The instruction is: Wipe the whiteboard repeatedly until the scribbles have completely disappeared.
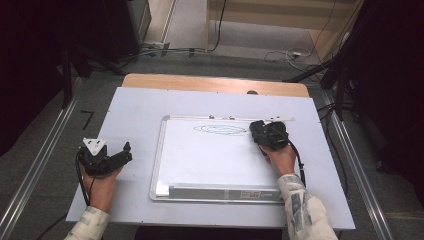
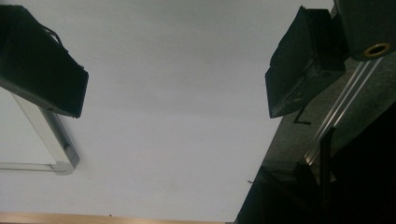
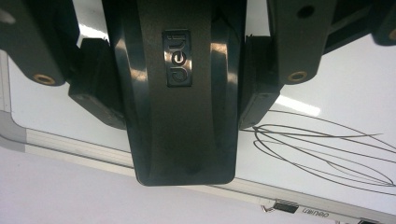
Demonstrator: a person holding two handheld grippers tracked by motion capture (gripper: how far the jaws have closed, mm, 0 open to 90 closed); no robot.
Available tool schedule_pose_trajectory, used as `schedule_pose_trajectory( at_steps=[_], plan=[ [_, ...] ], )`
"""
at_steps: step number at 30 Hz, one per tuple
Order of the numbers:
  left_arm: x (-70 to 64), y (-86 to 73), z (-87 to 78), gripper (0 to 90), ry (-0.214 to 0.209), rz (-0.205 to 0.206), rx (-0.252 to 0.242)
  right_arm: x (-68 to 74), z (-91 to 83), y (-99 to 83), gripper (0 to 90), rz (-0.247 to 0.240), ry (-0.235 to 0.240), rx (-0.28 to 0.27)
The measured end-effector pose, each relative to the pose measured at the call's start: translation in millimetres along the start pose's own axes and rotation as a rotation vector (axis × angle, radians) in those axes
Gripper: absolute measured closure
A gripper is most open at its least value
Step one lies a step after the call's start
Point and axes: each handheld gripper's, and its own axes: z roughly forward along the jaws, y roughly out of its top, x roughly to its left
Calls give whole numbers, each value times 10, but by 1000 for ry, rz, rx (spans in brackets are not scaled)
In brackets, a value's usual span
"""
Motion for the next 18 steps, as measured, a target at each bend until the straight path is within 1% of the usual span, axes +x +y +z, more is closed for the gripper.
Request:
schedule_pose_trajectory(
  at_steps=[5, 6, 10, 13, 14, 17, 18],
  plan=[
    [1, 0, 1, 61, 0, -2, 0, 5, -1, 0, 385, -10, -5, -2],
    [0, -1, 2, 62, 1, -2, 1, 19, -4, 1, 387, -18, -16, 1],
    [3, 1, -7, 62, 0, -2, -1, -19, -18, -2, 387, -1, -41, 8],
    [10, -3, -4, 61, 0, -2, 0, -44, -27, -7, 388, -6, -43, 10],
    [10, -4, 0, 62, 0, -4, 1, -38, -29, -11, 389, -20, -46, 9],
    [1, -2, 6, 62, -3, -5, 0, -28, -26, -8, 389, -30, -39, 11],
    [-4, 0, 2, 62, -3, -4, 0, -24, -20, -9, 389, -50, -21, 6]
  ],
)
